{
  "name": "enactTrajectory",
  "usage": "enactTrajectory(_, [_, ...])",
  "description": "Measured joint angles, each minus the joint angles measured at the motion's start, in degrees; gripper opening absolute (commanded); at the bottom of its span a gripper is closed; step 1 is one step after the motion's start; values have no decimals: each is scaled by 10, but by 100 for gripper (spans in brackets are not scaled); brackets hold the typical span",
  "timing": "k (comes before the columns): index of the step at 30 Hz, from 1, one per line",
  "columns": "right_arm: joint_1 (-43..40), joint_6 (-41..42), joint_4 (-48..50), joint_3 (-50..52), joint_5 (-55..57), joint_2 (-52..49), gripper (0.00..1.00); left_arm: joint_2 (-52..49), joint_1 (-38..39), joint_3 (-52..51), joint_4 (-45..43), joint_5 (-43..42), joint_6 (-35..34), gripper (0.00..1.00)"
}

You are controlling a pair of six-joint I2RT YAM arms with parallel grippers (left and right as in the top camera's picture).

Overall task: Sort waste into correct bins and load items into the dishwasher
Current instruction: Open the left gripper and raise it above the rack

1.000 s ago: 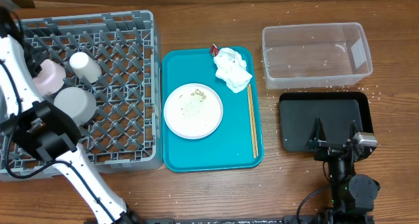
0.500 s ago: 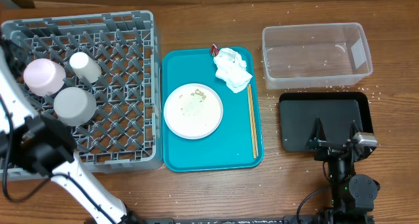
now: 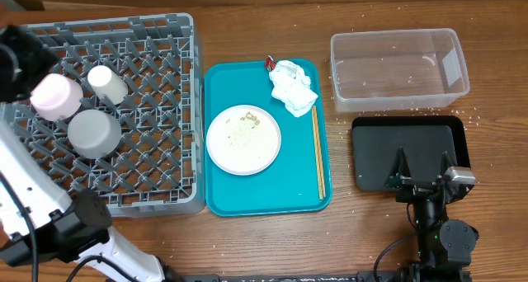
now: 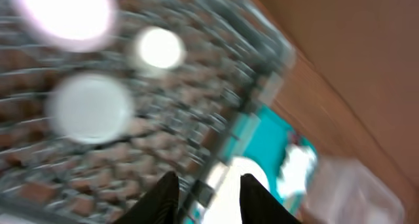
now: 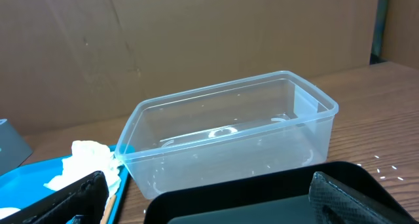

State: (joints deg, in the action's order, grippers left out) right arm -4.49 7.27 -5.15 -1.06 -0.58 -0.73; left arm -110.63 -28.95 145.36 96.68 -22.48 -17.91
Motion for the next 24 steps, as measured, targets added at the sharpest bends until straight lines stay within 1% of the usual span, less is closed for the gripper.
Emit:
enactTrajectory(3, [0,0,0,0,0,0,100,9,43,-16,0,-41,25,44])
enactTrajectory(5, [0,0,0,0,0,0,100,24,84,-35,-1,-54,41,57])
enactTrajectory(6, [0,0,0,0,0,0,100,34,106,-47,-1,-54,47,75])
enactTrajectory(7, [0,0,0,0,0,0,100,43,131,-59,0,-53,50,100])
enactTrajectory(12, [0,0,0,0,0,0,100,71,271,-119,0,-8,61,100])
enactTrajectory(14, [0,0,0,0,0,0,100,70,308,-142,-1,16,58,100])
enactTrajectory(18, [0,0,0,0,0,0,100,67,342,-182,-9,56,34,100])
enactTrajectory(24, [0,0,0,0,0,0,100,65,345,-235,-41,85,-19,100])
